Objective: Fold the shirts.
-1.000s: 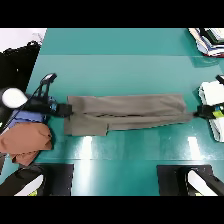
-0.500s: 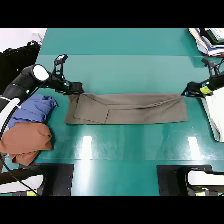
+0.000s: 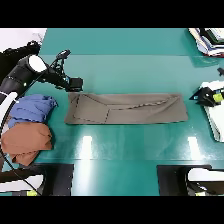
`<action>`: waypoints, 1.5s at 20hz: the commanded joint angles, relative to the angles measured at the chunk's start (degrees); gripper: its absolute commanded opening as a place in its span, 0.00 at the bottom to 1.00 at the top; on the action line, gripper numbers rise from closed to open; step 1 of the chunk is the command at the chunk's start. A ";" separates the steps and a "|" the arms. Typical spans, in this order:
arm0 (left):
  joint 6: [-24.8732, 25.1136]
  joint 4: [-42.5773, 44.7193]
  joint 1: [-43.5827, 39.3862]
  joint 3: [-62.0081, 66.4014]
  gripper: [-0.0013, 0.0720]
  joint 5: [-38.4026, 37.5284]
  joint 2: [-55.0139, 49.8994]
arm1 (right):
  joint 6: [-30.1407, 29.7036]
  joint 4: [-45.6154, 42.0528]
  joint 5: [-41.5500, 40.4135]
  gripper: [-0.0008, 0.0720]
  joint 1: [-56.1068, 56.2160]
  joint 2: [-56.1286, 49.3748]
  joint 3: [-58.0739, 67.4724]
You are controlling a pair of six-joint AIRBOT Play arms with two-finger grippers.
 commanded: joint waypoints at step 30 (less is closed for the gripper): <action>-2.56 -11.63 -24.26 12.28 0.05 14.67 -25.29 | 5.97 23.34 2.45 0.04 35.32 7.10 28.57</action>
